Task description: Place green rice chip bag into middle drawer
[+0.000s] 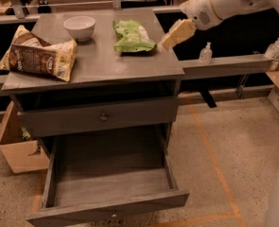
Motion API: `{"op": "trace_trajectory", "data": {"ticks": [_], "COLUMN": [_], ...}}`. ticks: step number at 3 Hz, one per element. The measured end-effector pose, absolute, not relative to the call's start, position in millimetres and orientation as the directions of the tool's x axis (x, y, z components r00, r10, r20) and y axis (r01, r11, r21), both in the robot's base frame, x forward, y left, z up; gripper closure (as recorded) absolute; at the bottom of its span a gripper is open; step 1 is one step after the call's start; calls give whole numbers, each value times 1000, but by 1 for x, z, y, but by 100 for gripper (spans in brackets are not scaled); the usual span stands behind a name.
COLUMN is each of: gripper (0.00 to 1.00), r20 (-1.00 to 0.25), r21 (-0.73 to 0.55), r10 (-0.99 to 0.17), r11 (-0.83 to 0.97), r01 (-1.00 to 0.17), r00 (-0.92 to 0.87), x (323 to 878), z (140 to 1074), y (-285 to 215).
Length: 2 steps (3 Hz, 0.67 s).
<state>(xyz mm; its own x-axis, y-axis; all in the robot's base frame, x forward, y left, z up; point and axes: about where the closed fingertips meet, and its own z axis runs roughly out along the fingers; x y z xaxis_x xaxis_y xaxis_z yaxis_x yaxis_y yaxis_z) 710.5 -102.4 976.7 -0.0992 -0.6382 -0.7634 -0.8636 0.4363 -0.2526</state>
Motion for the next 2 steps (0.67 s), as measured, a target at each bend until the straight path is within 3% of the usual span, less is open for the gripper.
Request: {"op": "trace_trajectory", "data": {"ticks": [2], "gripper": [0], "r20": [-806], "r21": [-178], "r10": [-558], "r11": [547], "r01": [-818], "r00": [-198], "x": [800], "z": [955], "y": [-61]}}
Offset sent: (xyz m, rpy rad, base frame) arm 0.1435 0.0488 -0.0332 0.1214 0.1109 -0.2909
